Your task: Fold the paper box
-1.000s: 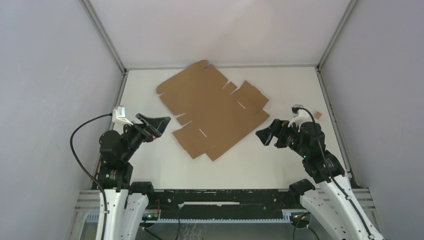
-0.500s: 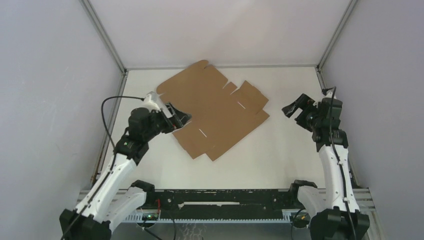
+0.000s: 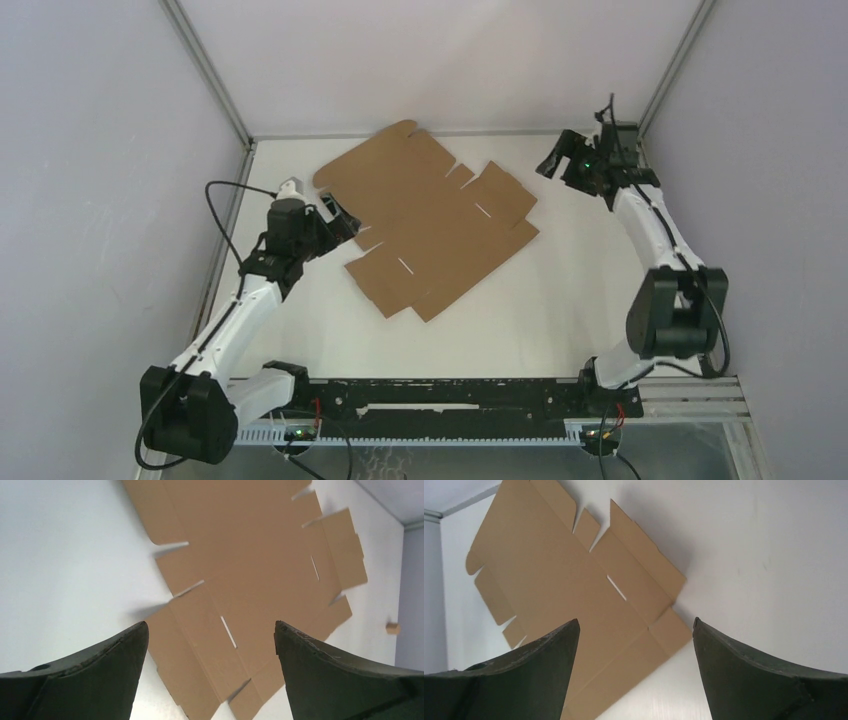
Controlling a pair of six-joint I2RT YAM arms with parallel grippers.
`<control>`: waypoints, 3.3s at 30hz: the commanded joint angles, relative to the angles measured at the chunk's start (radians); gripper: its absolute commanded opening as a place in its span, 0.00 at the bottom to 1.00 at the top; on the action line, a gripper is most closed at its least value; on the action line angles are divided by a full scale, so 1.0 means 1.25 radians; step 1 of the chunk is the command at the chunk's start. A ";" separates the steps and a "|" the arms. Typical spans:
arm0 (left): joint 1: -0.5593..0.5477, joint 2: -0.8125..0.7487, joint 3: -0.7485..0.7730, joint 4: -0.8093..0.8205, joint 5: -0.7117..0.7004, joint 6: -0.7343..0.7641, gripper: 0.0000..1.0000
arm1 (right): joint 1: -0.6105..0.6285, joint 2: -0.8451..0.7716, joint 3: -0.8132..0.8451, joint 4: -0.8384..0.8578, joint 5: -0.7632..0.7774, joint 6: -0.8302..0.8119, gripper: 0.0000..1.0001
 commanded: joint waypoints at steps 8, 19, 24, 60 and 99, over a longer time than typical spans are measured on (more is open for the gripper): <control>0.057 -0.089 -0.057 -0.023 -0.012 -0.029 1.00 | 0.085 0.284 0.200 0.161 0.025 -0.181 0.92; 0.057 -0.096 -0.135 -0.019 0.015 -0.066 1.00 | 0.166 0.442 0.313 0.119 0.124 -0.248 0.92; 0.057 -0.102 -0.154 -0.012 0.007 -0.069 1.00 | 0.173 0.479 0.335 0.116 0.140 -0.245 0.92; 0.057 -0.145 -0.155 -0.035 0.016 -0.061 1.00 | 0.123 0.539 0.395 -0.025 0.031 -0.206 0.83; 0.056 -0.300 -0.184 -0.110 0.029 -0.078 1.00 | 0.191 0.186 -0.005 -0.037 0.038 -0.131 0.23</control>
